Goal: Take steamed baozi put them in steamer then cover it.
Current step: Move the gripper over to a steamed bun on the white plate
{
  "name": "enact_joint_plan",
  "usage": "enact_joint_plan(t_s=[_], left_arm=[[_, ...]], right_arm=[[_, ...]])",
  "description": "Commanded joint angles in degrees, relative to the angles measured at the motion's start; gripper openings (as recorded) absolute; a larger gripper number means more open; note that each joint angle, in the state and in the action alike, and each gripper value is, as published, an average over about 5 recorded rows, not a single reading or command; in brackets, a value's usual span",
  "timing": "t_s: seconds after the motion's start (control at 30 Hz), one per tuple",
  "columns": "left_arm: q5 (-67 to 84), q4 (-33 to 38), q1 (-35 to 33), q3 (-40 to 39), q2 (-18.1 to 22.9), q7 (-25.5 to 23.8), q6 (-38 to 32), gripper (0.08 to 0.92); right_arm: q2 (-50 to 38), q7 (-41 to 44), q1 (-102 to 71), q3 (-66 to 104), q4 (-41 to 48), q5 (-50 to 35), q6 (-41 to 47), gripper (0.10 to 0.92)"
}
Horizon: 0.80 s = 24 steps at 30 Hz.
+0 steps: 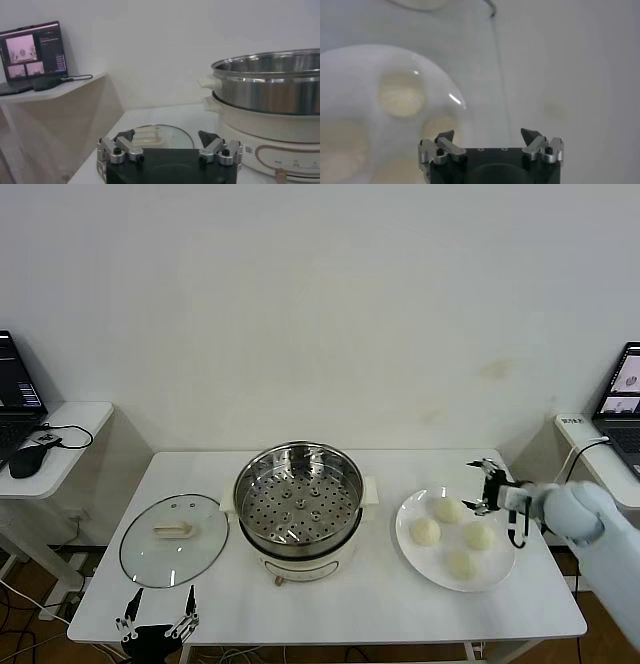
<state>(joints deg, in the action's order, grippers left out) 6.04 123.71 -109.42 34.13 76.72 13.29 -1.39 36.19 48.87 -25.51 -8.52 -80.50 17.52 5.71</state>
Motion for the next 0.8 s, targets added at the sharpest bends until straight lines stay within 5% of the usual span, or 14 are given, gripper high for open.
enact_joint_plan(t_s=[0.03,0.8], left_arm=[[-0.4,0.1,0.0,0.2,-0.1,0.1,0.3,0.823],[-0.5,0.4,-0.3,1.6,-0.2,0.0,0.6,0.823]], right_arm=[[-1.0,10.6,20.1,-25.1,10.0,-1.8,0.4,0.823],[12.1,5.2,17.3,-25.5,22.3,0.6,2.1,0.823]])
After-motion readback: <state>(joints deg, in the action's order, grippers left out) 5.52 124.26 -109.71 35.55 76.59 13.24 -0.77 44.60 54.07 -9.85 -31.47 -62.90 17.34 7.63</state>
